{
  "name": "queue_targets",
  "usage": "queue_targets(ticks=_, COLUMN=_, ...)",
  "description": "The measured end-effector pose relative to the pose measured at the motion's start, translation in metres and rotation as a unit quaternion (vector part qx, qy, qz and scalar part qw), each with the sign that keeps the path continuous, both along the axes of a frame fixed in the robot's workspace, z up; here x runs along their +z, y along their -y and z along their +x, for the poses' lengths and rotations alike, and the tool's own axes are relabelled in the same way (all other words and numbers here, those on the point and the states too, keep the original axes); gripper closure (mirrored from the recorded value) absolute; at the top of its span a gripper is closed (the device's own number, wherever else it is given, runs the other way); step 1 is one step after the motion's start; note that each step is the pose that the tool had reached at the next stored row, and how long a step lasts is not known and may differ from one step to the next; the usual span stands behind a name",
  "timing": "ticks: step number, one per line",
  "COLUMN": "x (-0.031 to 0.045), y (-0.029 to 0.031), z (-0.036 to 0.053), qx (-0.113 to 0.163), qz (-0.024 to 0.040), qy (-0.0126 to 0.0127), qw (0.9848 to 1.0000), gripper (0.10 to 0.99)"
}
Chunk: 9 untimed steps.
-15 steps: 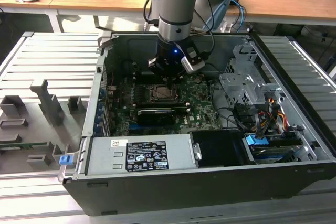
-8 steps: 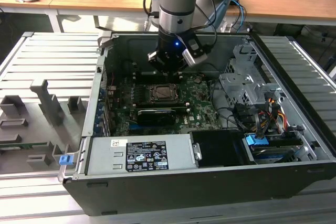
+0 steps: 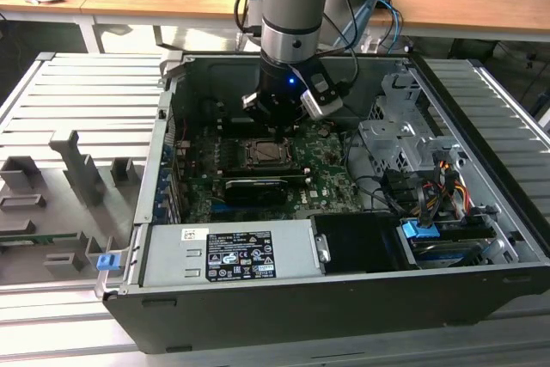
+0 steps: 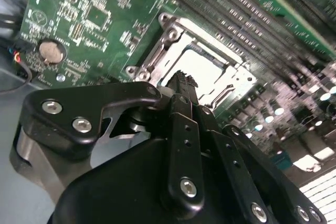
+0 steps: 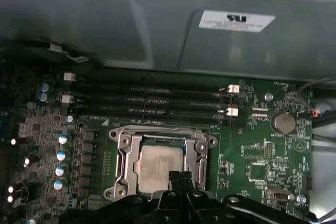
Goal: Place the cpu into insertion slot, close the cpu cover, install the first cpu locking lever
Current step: 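Install the first cpu locking lever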
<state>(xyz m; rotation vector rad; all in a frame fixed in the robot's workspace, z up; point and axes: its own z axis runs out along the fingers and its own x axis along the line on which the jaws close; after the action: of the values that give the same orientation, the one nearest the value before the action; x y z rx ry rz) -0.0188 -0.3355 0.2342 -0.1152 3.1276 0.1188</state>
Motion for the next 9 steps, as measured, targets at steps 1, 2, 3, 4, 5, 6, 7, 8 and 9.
queue_targets(ticks=1, x=0.0, y=0.0008, z=0.0, qx=0.0, qz=0.0005, qy=0.0, qw=1.0, gripper=0.98)
queue_targets(ticks=2, x=0.0, y=0.0018, z=0.0, qx=0.0, qz=0.0015, qy=0.0, qw=1.0, gripper=0.98)
queue_targets(ticks=3, x=0.0, y=0.0023, z=0.0, qx=0.0, qz=0.0019, qy=0.0, qw=1.0, gripper=0.98)
queue_targets(ticks=4, x=0.0005, y=0.0026, z=-0.0001, qx=0.0, qz=0.002, qy=0.0, qw=1.0, gripper=0.98)
queue_targets(ticks=5, x=0.0015, y=0.0028, z=-0.0001, qx=0.0, qz=0.0021, qy=0.0, qw=1.0, gripper=0.98)
queue_targets(ticks=6, x=0.0029, y=0.0028, z=0.0, qx=0.0, qz=0.0022, qy=0.0, qw=1.0, gripper=0.98)
queue_targets(ticks=7, x=0.0044, y=0.0029, z=-0.0001, qx=0.0, qz=0.0022, qy=0.0, qw=1.0, gripper=0.98)
queue_targets(ticks=8, x=0.0053, y=0.0031, z=-0.0002, qx=0.0, qz=0.0022, qy=0.0, qw=1.0, gripper=0.98)
queue_targets(ticks=9, x=0.0056, y=0.0039, z=-0.0002, qx=0.0, qz=0.0023, qy=0.0, qw=1.0, gripper=0.98)
